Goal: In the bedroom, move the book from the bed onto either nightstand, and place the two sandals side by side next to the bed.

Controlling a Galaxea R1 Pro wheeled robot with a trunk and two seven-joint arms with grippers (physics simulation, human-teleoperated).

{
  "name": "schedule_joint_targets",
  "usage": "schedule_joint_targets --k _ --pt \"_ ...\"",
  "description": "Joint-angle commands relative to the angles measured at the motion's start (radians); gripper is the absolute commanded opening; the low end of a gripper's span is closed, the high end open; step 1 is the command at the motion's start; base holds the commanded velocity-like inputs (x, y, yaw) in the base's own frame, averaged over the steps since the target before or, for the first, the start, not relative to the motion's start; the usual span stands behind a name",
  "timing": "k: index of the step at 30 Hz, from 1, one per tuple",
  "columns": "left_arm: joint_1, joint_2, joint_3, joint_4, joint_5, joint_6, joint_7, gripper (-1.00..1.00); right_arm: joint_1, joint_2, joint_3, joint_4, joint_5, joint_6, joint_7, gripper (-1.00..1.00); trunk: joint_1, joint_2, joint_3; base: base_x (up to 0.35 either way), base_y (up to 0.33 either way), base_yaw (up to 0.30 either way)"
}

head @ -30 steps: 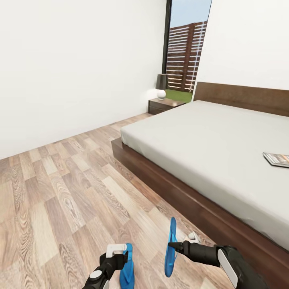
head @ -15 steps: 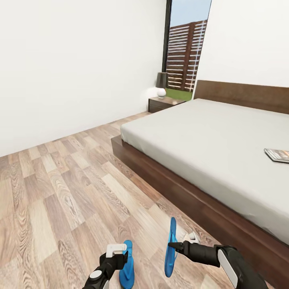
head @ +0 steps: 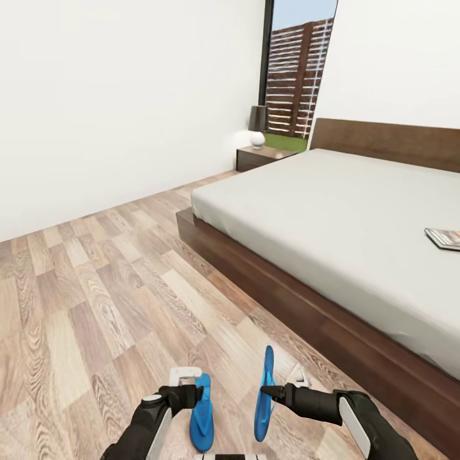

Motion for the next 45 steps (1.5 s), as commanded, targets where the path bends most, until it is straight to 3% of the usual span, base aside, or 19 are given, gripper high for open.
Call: schedule_joint_targets --k 1,3,6,13,23,45 --pt "-0.001 0.001 -0.001 -0.045 0.004 0.039 0.004 1.0 0.0 0.001 -0.001 0.0 -0.003 0.006 0.002 -1.0 0.0 -0.001 -0.005 0.0 0.0 0.0" --pt "-0.002 0.002 -0.001 -0.116 0.002 0.086 0.006 1.0 0.0 0.001 -0.001 0.0 -0.003 0.006 0.002 -1.0 0.001 -0.001 -0.013 0.0 0.0 0.0" --pt "-0.008 0.004 -0.001 -0.146 0.0 0.105 0.007 1.0 0.0 0.002 -0.001 0.0 -0.003 0.006 0.002 -1.0 0.002 -0.002 -0.024 0.0 0.0 0.0" --pt "-0.021 0.025 0.0 -0.108 0.0 0.111 0.005 1.0 0.0 0.001 -0.003 -0.002 -0.004 0.006 0.003 -1.0 0.006 -0.003 -0.051 0.0 0.0 0.0" --pt "-0.022 0.025 -0.001 -0.102 -0.001 0.107 0.005 1.0 0.0 0.0 -0.003 -0.002 -0.004 0.006 0.004 -1.0 0.01 -0.006 -0.09 0.0 0.0 0.0" --pt "-0.022 0.022 -0.002 -0.107 0.0 0.102 0.009 1.0 0.0 0.0 -0.003 -0.004 -0.005 0.006 0.005 -1.0 0.01 -0.006 -0.09 0.003 -0.087 0.0"
